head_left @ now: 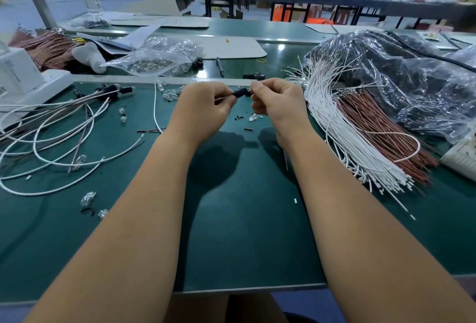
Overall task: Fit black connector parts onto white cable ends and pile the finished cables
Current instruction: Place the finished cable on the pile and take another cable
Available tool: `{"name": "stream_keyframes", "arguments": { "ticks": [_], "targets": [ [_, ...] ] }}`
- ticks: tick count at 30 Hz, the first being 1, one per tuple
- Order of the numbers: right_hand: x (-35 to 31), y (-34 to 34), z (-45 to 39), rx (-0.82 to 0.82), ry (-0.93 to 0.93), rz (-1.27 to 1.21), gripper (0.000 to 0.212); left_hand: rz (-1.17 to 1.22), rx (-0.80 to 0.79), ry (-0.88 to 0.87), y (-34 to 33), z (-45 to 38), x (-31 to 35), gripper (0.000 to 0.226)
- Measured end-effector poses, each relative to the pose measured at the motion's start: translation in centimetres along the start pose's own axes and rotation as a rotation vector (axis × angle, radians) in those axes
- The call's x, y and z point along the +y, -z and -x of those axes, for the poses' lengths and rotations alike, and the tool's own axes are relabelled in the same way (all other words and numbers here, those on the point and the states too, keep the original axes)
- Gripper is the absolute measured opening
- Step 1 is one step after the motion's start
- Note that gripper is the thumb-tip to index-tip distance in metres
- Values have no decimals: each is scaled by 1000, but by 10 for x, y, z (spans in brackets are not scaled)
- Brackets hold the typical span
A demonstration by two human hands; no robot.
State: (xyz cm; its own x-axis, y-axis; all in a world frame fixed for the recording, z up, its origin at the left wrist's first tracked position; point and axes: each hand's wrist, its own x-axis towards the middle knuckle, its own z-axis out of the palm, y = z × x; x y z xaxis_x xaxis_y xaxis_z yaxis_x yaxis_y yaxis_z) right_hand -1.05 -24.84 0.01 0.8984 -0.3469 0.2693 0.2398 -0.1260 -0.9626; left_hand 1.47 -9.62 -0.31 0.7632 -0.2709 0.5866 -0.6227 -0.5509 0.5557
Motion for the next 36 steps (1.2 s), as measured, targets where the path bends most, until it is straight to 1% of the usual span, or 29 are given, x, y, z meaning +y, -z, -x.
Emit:
{"name": "stream_keyframes", "arguments": {
  "ticks": [4, 7, 10, 13, 19, 23, 29, 31, 36],
  "targets": [
    [1, 0, 1, -9, 27, 8, 19, 30, -6, 14, 0, -1, 0, 11],
    [-1, 0, 0, -28, -15, -22, 21, 36, -6, 27, 0, -1, -2, 11],
    [-2, 1, -1, -30, -38, -45, 16, 32, -3, 26, 0, -1, -3, 12],
    [-1, 2, -1, -24, -10, -19, 10, 32, -1, 27, -1, 0, -3, 12],
    [2, 2, -2, -18, 42, 15, 13, 39, -18, 38, -1, 0, -2, 14],
    [2, 1, -2, -12, 34, -13, 15, 154, -12, 119, -4, 0, -1, 16],
    [2, 1, -3, -43, 8, -126, 14, 230, -13, 154, -5, -1, -1, 14],
    [2, 0, -2, -57, -10, -165, 14, 246, -8, 163, -5, -1, -1, 15],
    [2, 0, -2, -70, -31, -173, 15, 246, -31, 171, -6, -1, -2, 14]
  ]
}}
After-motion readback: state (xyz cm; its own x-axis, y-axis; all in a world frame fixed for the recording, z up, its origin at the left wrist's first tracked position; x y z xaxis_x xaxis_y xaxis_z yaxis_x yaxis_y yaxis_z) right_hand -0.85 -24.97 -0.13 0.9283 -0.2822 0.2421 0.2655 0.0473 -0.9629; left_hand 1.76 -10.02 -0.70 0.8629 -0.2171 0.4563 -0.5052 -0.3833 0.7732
